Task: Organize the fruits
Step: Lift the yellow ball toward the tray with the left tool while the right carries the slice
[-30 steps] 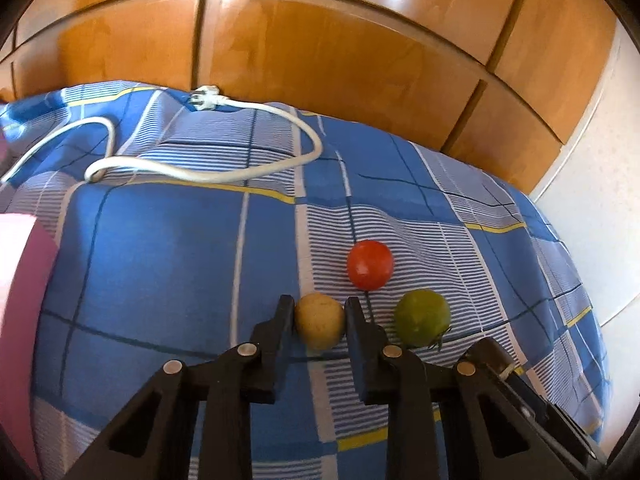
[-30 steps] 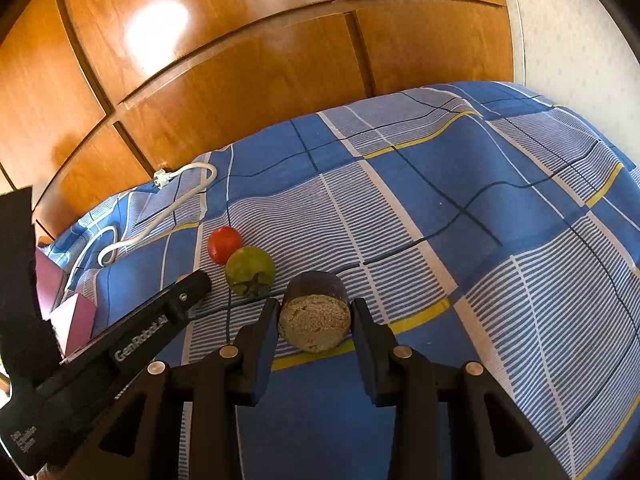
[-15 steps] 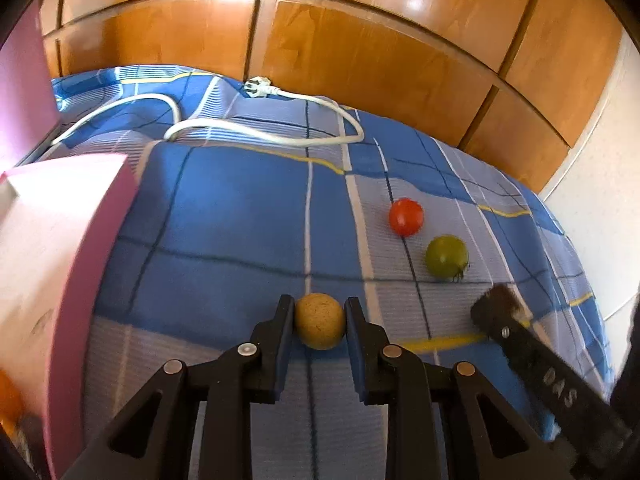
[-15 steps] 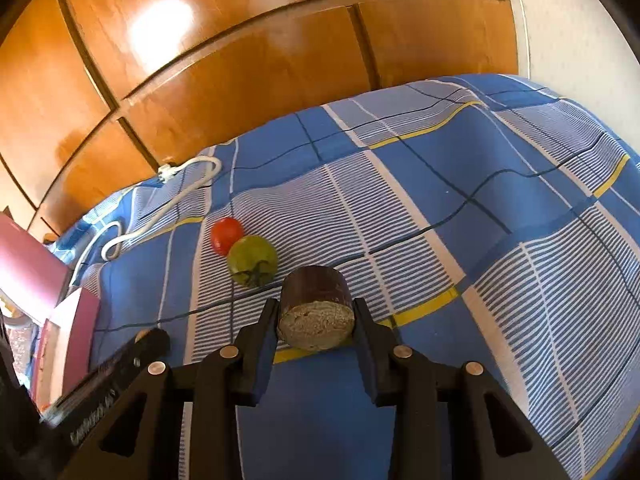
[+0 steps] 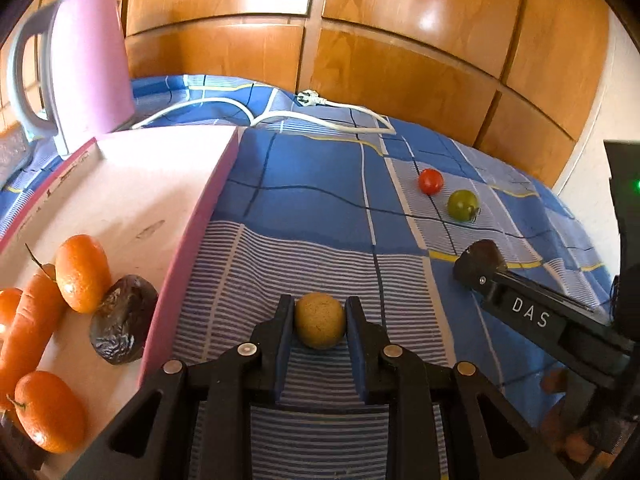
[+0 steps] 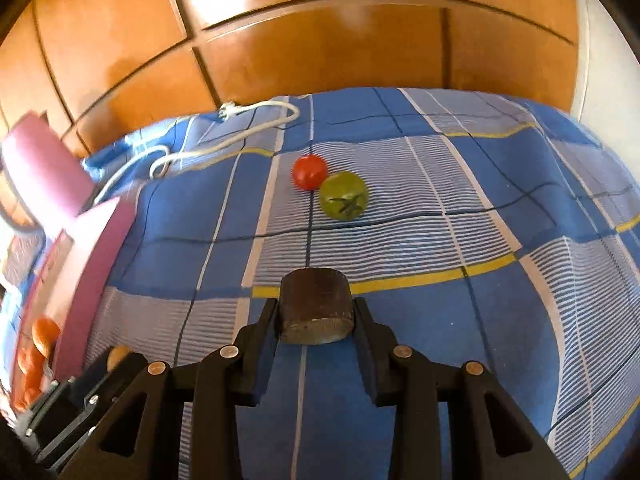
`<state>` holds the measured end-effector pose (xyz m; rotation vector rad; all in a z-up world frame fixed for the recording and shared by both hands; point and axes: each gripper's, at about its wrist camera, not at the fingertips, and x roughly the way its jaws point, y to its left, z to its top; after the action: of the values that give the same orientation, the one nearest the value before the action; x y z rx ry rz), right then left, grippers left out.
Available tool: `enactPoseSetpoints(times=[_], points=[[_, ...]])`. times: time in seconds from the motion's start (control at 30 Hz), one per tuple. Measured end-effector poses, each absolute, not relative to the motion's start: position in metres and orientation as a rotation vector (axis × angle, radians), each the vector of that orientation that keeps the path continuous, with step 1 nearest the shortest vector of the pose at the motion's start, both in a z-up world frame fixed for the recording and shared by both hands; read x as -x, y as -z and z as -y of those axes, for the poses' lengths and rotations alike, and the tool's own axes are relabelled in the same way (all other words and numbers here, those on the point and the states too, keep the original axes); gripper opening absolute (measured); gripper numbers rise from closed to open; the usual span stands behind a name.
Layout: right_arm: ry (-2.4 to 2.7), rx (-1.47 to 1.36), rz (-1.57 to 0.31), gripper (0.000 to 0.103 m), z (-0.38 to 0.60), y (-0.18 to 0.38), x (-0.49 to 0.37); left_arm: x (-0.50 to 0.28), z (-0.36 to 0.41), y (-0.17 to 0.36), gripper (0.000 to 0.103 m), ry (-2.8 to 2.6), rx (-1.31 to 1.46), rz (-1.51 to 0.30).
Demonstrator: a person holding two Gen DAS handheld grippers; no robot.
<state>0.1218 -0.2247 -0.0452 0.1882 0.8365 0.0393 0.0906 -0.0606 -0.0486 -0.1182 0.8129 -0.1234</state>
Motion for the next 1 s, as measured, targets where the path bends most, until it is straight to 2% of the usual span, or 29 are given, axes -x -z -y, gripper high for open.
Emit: enactPoseSetpoints(times=[1.0], points=[[0.014,-0.112,-0.832,0.036,0.215,0.046,-0.113,-0.078,0.061,0.045,0.025,0.126,0.097,-0.781]])
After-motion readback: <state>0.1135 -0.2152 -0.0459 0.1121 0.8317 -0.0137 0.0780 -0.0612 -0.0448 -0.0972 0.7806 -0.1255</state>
